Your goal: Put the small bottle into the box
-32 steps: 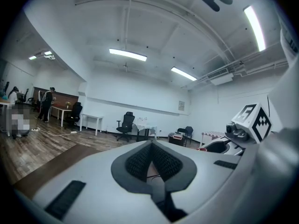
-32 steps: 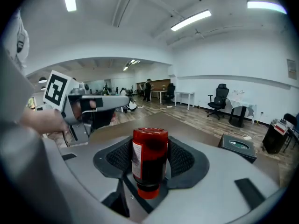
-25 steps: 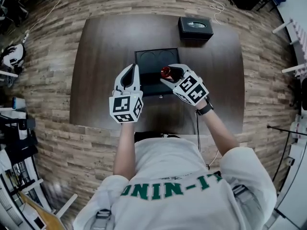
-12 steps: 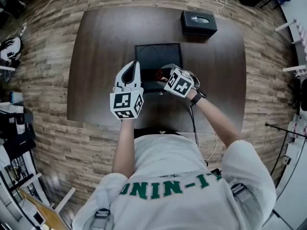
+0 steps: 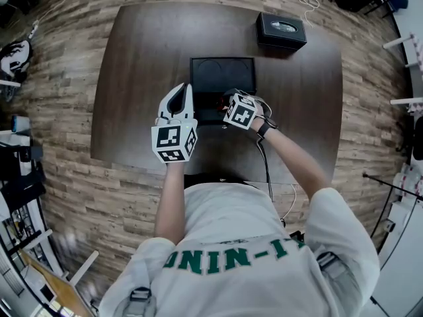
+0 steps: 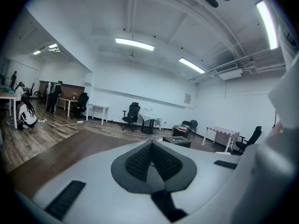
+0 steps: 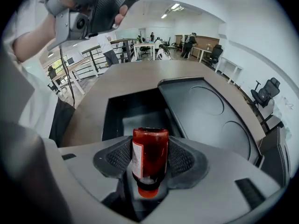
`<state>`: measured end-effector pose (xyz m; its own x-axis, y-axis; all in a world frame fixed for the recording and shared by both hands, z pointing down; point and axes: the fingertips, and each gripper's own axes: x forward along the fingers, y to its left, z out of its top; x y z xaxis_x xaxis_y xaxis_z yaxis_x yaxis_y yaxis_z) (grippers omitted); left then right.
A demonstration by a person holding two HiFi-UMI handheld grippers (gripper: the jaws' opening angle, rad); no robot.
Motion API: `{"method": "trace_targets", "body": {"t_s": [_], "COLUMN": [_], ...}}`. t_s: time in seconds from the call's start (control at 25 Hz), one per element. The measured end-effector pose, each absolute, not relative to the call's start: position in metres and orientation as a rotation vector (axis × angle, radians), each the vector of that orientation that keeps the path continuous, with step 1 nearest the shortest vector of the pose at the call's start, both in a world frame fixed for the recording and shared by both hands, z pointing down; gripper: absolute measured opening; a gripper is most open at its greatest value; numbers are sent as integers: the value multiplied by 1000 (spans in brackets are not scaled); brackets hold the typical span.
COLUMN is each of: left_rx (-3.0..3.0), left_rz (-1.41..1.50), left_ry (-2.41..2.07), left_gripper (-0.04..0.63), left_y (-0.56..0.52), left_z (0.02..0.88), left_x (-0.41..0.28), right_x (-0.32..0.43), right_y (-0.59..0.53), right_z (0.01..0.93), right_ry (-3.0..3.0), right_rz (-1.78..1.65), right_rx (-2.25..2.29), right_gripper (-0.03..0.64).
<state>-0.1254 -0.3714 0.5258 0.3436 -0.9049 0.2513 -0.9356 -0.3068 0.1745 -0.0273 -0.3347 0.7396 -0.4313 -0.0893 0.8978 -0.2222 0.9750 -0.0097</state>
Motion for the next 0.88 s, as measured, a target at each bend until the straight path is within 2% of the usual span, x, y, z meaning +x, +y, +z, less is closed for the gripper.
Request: {"method": "trace_targets", "body": {"t_s": [0.8,0.88], "left_rx": [2273,2271], "left_rz": [174,175], "left_ry": [-1675,-1675], "left_gripper": [11,12], "left_y": [-365,-365], "left_z": [539,540], "left_x": [-133,-132], "right_x": [-43,-44], "right_y": [-322,-324], "right_z": [770,767], "right_ry": [-1966,-1992], "right_rz": [119,133], "right_rx": [120,134], "right_gripper": [241,258]}}
